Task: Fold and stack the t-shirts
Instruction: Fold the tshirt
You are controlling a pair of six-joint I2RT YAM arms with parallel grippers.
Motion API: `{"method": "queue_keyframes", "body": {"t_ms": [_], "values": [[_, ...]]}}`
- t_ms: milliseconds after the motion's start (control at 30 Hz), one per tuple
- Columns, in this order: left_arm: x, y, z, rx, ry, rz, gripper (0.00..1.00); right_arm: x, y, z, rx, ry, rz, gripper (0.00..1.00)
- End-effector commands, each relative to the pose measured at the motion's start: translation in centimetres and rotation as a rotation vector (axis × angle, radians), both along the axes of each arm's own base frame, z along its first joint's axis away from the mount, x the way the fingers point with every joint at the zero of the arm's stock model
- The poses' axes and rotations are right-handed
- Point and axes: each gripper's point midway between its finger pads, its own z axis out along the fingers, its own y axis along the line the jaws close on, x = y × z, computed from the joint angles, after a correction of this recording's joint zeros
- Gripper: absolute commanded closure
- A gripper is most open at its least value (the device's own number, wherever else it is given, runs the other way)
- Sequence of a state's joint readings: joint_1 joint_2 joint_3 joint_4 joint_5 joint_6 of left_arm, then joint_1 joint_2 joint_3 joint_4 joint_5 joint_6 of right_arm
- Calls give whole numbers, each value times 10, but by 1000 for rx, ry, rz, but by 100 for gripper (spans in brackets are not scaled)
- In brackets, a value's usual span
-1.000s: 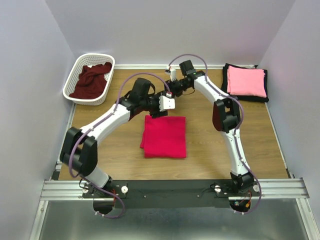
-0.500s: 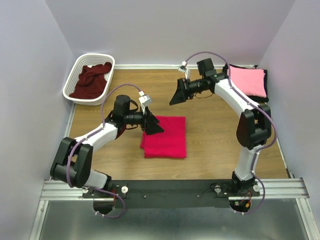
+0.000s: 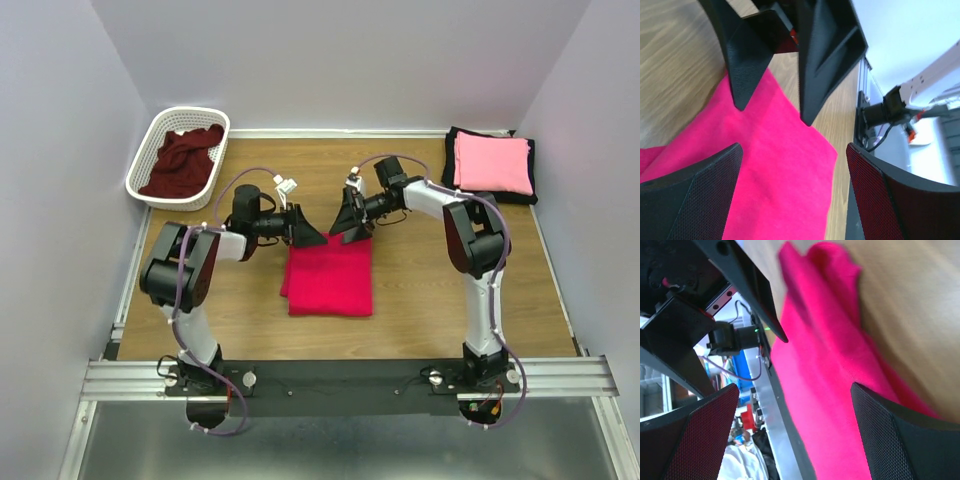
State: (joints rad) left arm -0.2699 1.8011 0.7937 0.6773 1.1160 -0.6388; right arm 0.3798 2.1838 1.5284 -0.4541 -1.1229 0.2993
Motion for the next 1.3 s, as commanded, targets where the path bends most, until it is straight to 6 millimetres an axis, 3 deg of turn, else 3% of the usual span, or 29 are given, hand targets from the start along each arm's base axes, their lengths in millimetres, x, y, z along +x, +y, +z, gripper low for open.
{"method": "queue_keyframes", "body": {"t_ms": [0,200,267,333,433,467,500,533,567,600,667,700,733,800,833,967,1033,1133,1167,1267], "values": [[17,1,-7,-54,43,4,8,25,-8,-29,-34,0,-55,0],[60,26,-54,-33,147,133,8,43,-17,-69,-76,4,-75,1],[68,33,-56,-34,145,156,8,56,-20,-69,-80,-31,-89,1],[76,33,-44,-41,100,159,8,70,-22,-64,-73,-57,-104,1],[87,35,-6,-54,-12,141,8,93,-20,-22,-9,-88,-136,1],[87,36,1,-41,-27,131,8,96,-17,9,26,-119,-137,0],[86,36,27,-46,-87,126,8,96,-16,27,44,-148,-136,0],[81,36,37,-49,-104,119,8,95,-16,41,57,-167,-135,0],[75,37,48,-57,-107,114,8,91,-16,68,81,-205,-132,0],[62,38,62,-65,-120,112,8,85,-17,75,88,-190,-132,0],[41,36,68,-76,-88,88,8,69,-19,97,110,-180,-129,0],[27,37,58,-72,-46,85,8,62,-20,99,111,-163,-127,0],[16,37,64,-75,-53,81,8,47,-21,87,98,-108,-125,0],[-5,32,52,-67,-6,70,8,23,-17,85,96,-65,-104,0],[-12,29,47,-62,7,60,8,6,-18,67,77,0,-98,0],[-32,6,17,-35,93,-3,8,-32,-4,32,49,104,-57,0],[-29,2,4,-25,127,-16,8,-37,-4,18,35,131,-61,0],[-12,3,-18,-6,181,17,8,-28,-10,-8,9,143,-79,0],[-7,5,-24,-1,204,37,8,-23,-13,-22,-11,161,-92,0],[14,14,-46,15,239,92,8,7,-23,-39,-23,122,-132,0]]}}
